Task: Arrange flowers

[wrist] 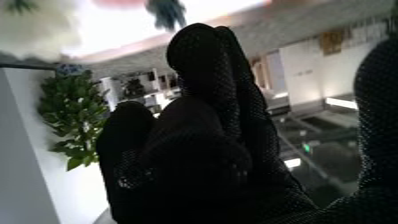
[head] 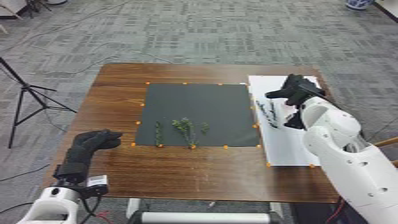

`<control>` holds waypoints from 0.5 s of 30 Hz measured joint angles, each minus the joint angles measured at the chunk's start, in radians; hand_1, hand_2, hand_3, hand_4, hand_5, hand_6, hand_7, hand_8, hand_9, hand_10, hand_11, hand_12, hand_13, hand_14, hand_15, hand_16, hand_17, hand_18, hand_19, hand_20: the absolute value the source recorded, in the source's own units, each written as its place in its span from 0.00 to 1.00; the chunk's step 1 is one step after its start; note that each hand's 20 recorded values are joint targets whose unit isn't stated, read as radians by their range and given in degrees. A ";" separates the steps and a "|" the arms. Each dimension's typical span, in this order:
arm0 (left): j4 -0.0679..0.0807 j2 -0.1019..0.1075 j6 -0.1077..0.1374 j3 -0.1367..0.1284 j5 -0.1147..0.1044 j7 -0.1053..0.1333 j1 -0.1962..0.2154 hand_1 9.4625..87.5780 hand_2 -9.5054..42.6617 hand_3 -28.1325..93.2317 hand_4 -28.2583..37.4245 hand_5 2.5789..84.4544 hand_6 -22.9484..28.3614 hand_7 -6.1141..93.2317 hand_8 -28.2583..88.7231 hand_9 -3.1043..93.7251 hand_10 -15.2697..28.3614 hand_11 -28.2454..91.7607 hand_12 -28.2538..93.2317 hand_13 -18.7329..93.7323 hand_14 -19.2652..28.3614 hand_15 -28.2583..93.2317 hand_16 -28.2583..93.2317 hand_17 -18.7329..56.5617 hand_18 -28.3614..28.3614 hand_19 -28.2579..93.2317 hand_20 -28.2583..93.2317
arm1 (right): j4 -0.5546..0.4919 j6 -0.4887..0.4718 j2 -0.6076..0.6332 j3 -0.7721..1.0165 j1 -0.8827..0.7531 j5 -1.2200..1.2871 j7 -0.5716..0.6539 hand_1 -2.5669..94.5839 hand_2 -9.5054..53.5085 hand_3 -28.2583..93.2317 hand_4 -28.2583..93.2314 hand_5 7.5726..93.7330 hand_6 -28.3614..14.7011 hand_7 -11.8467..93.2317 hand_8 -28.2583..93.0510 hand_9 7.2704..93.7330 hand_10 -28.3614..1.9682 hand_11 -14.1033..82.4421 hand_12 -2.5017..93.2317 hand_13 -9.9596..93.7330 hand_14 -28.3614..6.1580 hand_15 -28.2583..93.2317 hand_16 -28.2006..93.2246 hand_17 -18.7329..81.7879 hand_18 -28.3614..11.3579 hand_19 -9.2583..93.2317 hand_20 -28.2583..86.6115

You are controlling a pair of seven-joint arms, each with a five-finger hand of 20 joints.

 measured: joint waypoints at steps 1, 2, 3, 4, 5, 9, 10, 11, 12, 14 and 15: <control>-0.001 -0.001 0.000 0.000 0.000 0.000 0.000 0.25 0.38 0.76 0.02 0.69 0.48 0.29 0.17 0.64 0.69 0.47 0.38 0.55 0.81 0.55 0.25 0.29 0.78 0.45 0.45 | 0.003 -0.007 0.000 -0.010 0.001 -0.014 -0.001 0.30 0.00 0.64 0.13 0.72 0.44 0.31 0.22 0.89 0.42 0.50 0.36 0.99 0.69 0.68 0.54 0.85 0.41 1.00 0.75; -0.002 -0.001 0.000 -0.001 0.001 0.000 0.001 0.25 0.38 0.76 0.02 0.69 0.48 0.29 0.17 0.64 0.69 0.47 0.38 0.55 0.81 0.55 0.25 0.29 0.78 0.45 0.45 | 0.004 -0.021 0.000 -0.020 0.003 -0.027 -0.003 0.30 0.00 0.64 0.13 0.72 0.43 0.30 0.22 0.89 0.42 0.50 0.36 0.99 0.69 0.68 0.54 0.85 0.41 1.00 0.75; -0.003 -0.001 0.000 -0.001 0.001 0.000 0.002 0.25 0.38 0.76 0.02 0.69 0.48 0.29 0.17 0.64 0.69 0.47 0.38 0.55 0.81 0.55 0.25 0.29 0.78 0.45 0.45 | 0.005 -0.046 0.000 -0.030 0.008 -0.039 -0.005 0.29 0.00 0.64 0.13 0.72 0.43 0.29 0.22 0.89 0.41 0.49 0.36 0.99 0.69 0.68 0.54 0.85 0.41 1.00 0.75; -0.004 -0.001 0.000 -0.002 0.001 0.000 0.002 0.25 0.38 0.76 0.02 0.69 0.48 0.29 0.17 0.64 0.70 0.47 0.38 0.55 0.81 0.55 0.25 0.29 0.78 0.45 0.45 | 0.006 -0.078 0.000 -0.041 0.015 -0.047 -0.008 0.29 0.00 0.63 0.13 0.72 0.42 0.29 0.22 0.88 0.40 0.49 0.36 0.99 0.68 0.68 0.54 0.84 0.41 1.00 0.75; -0.005 -0.001 0.000 -0.003 0.001 -0.001 0.003 0.25 0.38 0.76 0.02 0.69 0.48 0.29 0.17 0.64 0.70 0.47 0.38 0.55 0.81 0.55 0.25 0.29 0.78 0.45 0.45 | 0.008 -0.118 0.000 -0.054 0.026 -0.052 -0.010 0.28 0.00 0.63 0.13 0.72 0.42 0.28 0.22 0.88 0.40 0.49 0.36 0.99 0.68 0.67 0.54 0.84 0.42 1.00 0.75; -0.008 -0.002 0.000 -0.004 0.003 -0.001 0.004 0.25 0.38 0.76 0.03 0.69 0.48 0.29 0.17 0.64 0.70 0.47 0.38 0.55 0.81 0.55 0.25 0.29 0.78 0.45 0.45 | 0.033 -0.285 0.001 -0.135 0.098 -0.066 -0.020 0.25 0.00 0.63 0.13 0.72 0.40 0.27 0.23 0.88 0.38 0.48 0.36 0.99 0.68 0.67 0.54 0.84 0.43 1.00 0.72; -0.009 -0.002 0.000 -0.004 0.004 -0.001 0.004 0.25 0.38 0.76 0.03 0.69 0.48 0.29 0.17 0.64 0.70 0.47 0.38 0.55 0.81 0.55 0.25 0.29 0.78 0.45 0.45 | 0.042 -0.312 0.002 -0.161 0.121 -0.071 -0.023 0.25 0.00 0.62 0.13 0.72 0.39 0.27 0.23 0.88 0.38 0.48 0.36 0.99 0.68 0.67 0.54 0.84 0.43 1.00 0.71; -0.010 -0.002 0.000 -0.005 0.004 -0.001 0.004 0.25 0.38 0.76 0.03 0.69 0.48 0.29 0.17 0.64 0.70 0.47 0.38 0.55 0.81 0.55 0.25 0.29 0.78 0.45 0.45 | 0.050 -0.330 0.003 -0.187 0.144 -0.078 -0.026 0.25 0.00 0.62 0.13 0.72 0.39 0.27 0.23 0.88 0.38 0.49 0.36 0.99 0.68 0.67 0.54 0.84 0.43 1.00 0.71; -0.011 -0.002 -0.001 -0.006 0.005 -0.001 0.005 0.25 0.38 0.76 0.03 0.69 0.48 0.29 0.17 0.64 0.70 0.47 0.38 0.55 0.81 0.55 0.25 0.29 0.78 0.45 0.45 | 0.057 -0.340 0.004 -0.210 0.166 -0.083 -0.027 0.26 0.00 0.62 0.13 0.72 0.39 0.27 0.23 0.88 0.38 0.49 0.36 0.99 0.68 0.67 0.54 0.84 0.43 1.00 0.71; -0.013 -0.003 -0.001 -0.008 0.006 -0.001 0.006 0.25 0.38 0.76 0.03 0.69 0.48 0.29 0.17 0.64 0.69 0.47 0.39 0.55 0.81 0.55 0.25 0.29 0.78 0.45 0.45 | 0.068 -0.344 0.005 -0.250 0.202 -0.091 -0.027 0.33 0.00 0.64 0.14 0.73 0.41 0.30 0.23 0.89 0.40 0.52 0.37 1.00 0.69 0.67 0.53 0.85 0.45 1.00 0.69; -0.014 -0.003 -0.002 -0.009 0.007 -0.001 0.007 0.25 0.38 0.76 0.03 0.69 0.48 0.29 0.17 0.64 0.69 0.47 0.39 0.55 0.81 0.55 0.25 0.29 0.78 0.45 0.45 | 0.073 -0.342 0.006 -0.268 0.217 -0.094 -0.025 0.37 0.00 0.64 0.14 0.74 0.42 0.31 0.23 0.89 0.40 0.52 0.37 1.00 0.69 0.67 0.53 0.86 0.45 1.00 0.69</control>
